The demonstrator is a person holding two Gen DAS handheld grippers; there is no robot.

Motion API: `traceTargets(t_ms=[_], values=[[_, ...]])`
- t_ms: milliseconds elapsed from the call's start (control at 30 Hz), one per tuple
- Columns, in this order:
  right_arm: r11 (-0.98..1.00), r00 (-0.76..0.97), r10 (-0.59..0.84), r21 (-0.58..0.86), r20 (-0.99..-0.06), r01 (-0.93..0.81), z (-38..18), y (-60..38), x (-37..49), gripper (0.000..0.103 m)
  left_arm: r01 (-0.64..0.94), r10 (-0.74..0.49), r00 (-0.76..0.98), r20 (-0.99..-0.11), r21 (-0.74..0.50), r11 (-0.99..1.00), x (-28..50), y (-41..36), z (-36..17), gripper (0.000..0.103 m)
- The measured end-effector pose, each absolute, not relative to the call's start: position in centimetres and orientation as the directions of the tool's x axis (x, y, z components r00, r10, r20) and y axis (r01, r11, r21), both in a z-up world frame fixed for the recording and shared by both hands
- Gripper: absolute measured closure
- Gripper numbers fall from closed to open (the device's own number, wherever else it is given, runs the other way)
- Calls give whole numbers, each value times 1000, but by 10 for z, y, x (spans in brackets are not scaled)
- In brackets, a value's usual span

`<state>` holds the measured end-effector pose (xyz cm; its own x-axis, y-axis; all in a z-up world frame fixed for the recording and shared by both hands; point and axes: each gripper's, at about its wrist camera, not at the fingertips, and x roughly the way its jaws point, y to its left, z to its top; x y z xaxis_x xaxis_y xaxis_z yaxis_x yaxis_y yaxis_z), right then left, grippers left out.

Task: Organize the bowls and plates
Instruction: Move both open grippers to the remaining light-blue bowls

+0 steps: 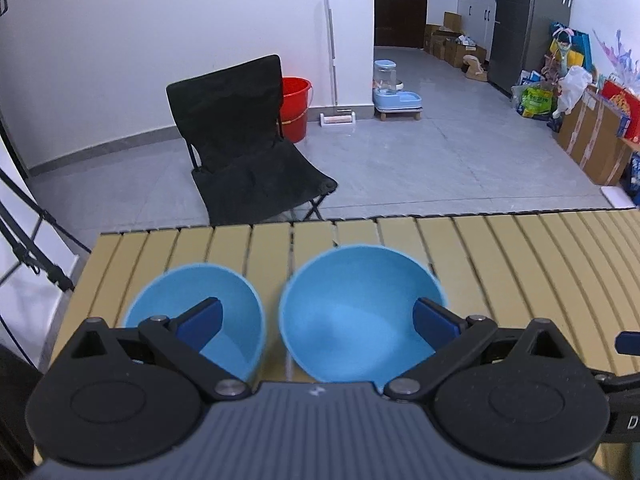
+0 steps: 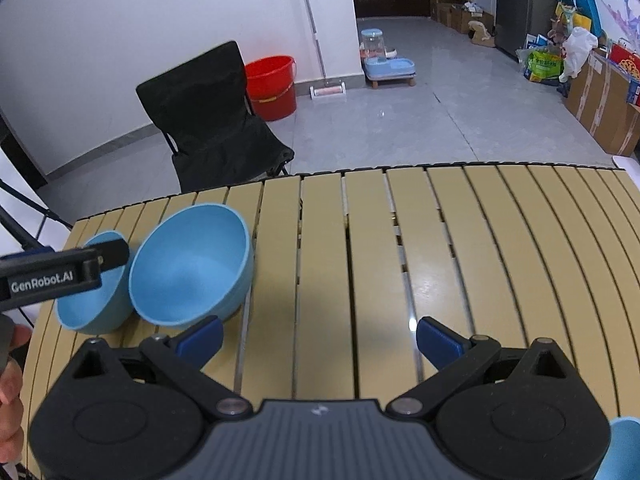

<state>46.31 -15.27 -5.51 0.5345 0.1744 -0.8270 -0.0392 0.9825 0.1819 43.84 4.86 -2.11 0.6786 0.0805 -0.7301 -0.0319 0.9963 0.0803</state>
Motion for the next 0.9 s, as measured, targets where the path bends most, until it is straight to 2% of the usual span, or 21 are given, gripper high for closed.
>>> traceTargets(t_ms=[167, 367, 500, 600, 667, 733, 833, 900], values=[[984, 507, 172, 171, -844, -50, -66, -130, 486, 0, -40, 118, 662, -740, 123, 992, 470, 65, -33, 0], [980, 485, 183, 198, -855, -20, -79, -116, 508, 1, 4, 106, 643, -759, 141, 990, 500, 76, -46, 0], [981, 464, 177, 191, -868, -18, -89, -106, 517, 11, 51, 108, 631, -768, 180, 982, 513, 73, -58, 2], [979, 447, 188, 200, -874, -21, -94, -99, 526, 22, 75, 126, 619, -775, 217, 973, 525, 72, -69, 14], [978, 441, 194, 207, -876, -19, -97, -96, 529, 31, 84, 124, 600, -790, 217, 973, 531, 73, -75, 31], [975, 437, 204, 220, -876, -14, -98, -93, 531, 43, 86, 124, 584, -802, 213, 973, 535, 74, -80, 40], [973, 425, 218, 229, -879, -26, -99, -86, 532, 57, 93, 114, 579, -807, 204, 975, 537, 76, -82, 50], [972, 417, 223, 231, -881, -32, -100, -83, 532, 62, 103, 100, 576, -812, 193, 976, 537, 77, -83, 54]])
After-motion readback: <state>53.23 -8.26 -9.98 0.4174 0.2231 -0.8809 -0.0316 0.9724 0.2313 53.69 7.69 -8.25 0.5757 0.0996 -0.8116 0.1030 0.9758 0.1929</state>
